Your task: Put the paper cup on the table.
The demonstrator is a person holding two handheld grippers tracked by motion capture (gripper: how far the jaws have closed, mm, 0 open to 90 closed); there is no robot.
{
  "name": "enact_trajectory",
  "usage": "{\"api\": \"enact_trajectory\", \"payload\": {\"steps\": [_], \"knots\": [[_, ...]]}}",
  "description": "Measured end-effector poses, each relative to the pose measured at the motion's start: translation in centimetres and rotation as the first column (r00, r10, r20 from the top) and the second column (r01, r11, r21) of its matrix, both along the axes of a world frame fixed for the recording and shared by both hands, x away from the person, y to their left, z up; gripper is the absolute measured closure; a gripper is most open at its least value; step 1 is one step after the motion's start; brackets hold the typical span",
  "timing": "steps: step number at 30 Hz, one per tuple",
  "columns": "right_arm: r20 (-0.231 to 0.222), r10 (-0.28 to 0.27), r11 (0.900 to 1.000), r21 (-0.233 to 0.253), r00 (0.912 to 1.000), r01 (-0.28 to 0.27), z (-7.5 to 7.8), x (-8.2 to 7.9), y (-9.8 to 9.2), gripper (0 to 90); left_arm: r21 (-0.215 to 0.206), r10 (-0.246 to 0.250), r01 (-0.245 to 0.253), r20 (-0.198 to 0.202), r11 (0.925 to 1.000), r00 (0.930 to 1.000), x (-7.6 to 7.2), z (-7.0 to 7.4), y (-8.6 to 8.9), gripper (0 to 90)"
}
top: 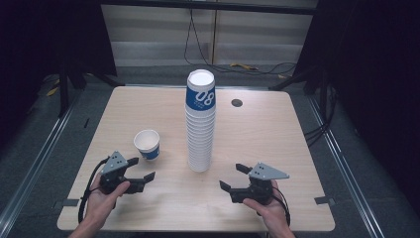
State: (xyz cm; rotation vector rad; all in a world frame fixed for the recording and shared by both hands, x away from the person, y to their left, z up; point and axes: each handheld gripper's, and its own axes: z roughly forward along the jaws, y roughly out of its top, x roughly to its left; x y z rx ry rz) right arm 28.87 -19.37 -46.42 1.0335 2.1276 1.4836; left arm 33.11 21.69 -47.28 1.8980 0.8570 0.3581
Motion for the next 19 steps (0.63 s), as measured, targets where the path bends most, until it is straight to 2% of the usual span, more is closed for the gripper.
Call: {"api": "enact_trajectory", "payload": {"steps": [1,3,5,8,10,14,16,19], "knots": [[-0.001,-0.003,1.0,0.004,1.0,0.003,0.0,0.0,0.0,15.6,-0.013,-0.002,0.002,-0.004,0.9999,1.0,-0.3,0.0,-0.2,17.0],[0.008,0.001,1.0,0.0,1.0,-0.001,0.1,-0.1,0.1,15.6,-0.013,-0.012,0.012,-0.001,0.9998,0.9999,-0.8,0.1,-0.5,17.0],[0.007,0.003,1.0,-0.002,1.0,-0.003,0.2,-0.3,-0.1,15.5,-0.043,-0.019,0.019,-0.003,0.9989,0.9998,-1.4,0.3,-0.8,17.0],[0.014,-0.008,1.0,-0.007,0.9999,0.008,0.3,-0.8,-0.4,15.5,-0.054,-0.036,0.036,-0.006,0.9979,0.9993,-2.2,0.4,-1.2,17.0],[0.02,-0.015,1.0,-0.008,0.9997,0.015,0.2,-1.0,-0.6,15.6,-0.051,-0.056,0.055,-0.012,0.9971,0.9983,-2.7,0.2,-1.6,17.0],[0.025,-0.013,1.0,-0.003,0.9996,0.014,0.0,-1.4,-0.7,15.5,-0.074,-0.109,0.106,-0.042,0.9917,0.9932,-3.4,-0.8,-2.0,16.8],[0.026,-0.012,1.0,-0.015,0.9996,0.013,-0.2,-1.6,-0.6,15.6,-0.082,-0.109,0.105,-0.046,0.9911,0.993,-3.5,-1.1,-1.9,16.8],[0.027,-0.004,1.0,-0.022,0.9996,0.004,-0.3,-1.6,-0.6,15.5,-0.07,-0.112,0.11,-0.039,0.9915,0.9929,-3.5,-1.5,-1.8,16.4]]}}
